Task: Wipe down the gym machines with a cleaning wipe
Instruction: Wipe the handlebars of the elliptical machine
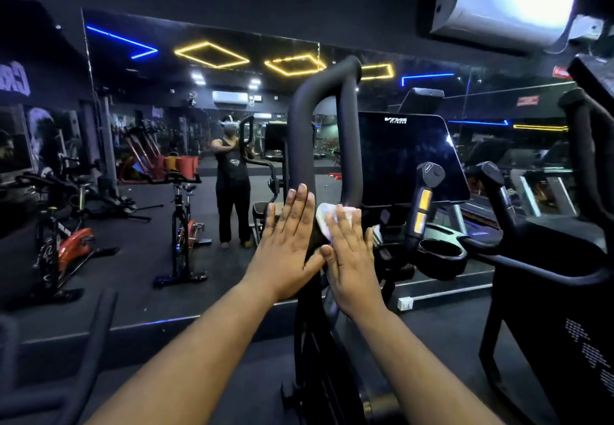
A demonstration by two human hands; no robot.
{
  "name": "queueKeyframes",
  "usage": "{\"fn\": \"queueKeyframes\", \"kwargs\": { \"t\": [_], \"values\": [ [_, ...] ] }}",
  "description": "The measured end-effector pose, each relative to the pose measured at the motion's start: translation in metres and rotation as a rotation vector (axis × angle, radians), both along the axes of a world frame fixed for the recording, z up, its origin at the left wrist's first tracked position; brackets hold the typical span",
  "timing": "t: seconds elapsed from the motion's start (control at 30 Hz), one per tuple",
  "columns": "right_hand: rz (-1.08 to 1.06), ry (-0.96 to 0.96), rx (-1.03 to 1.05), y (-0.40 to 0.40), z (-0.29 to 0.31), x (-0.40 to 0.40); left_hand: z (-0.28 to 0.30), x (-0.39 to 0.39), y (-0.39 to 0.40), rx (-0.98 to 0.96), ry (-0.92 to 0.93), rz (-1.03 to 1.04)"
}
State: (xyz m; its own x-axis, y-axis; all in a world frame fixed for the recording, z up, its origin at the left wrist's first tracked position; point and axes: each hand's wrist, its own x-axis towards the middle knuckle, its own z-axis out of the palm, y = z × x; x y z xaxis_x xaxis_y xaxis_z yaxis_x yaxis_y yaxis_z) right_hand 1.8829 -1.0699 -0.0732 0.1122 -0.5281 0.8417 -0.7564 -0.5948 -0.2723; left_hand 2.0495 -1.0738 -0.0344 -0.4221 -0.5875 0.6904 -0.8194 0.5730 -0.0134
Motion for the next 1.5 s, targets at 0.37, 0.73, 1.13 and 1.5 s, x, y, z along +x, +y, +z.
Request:
{"fn": "queueKeyframes", "kwargs": {
  "t": [0.37, 0.73, 1.13, 1.5],
  "values": [
    [0.208, -0.331, 0.032, 0.051, -0.024, 0.051, -0.032, 0.015, 0.040, 0.483, 0.687, -0.295],
    [0.234, -0.644, 0.177, 0.094, -0.082, 0.120, -0.073, 0.062, 0.089, 0.876, 1.278, -0.393],
    [0.333, -0.903, 0.609, 0.030, -0.072, 0.141, -0.082, 0.097, 0.010, 0.890, 1.151, -0.270],
    [0.230, -1.239, 0.366, -0.096, -0.080, 0.152, -0.074, 0.089, -0.113, 0.924, 1.197, -0.307]
  ]
}}
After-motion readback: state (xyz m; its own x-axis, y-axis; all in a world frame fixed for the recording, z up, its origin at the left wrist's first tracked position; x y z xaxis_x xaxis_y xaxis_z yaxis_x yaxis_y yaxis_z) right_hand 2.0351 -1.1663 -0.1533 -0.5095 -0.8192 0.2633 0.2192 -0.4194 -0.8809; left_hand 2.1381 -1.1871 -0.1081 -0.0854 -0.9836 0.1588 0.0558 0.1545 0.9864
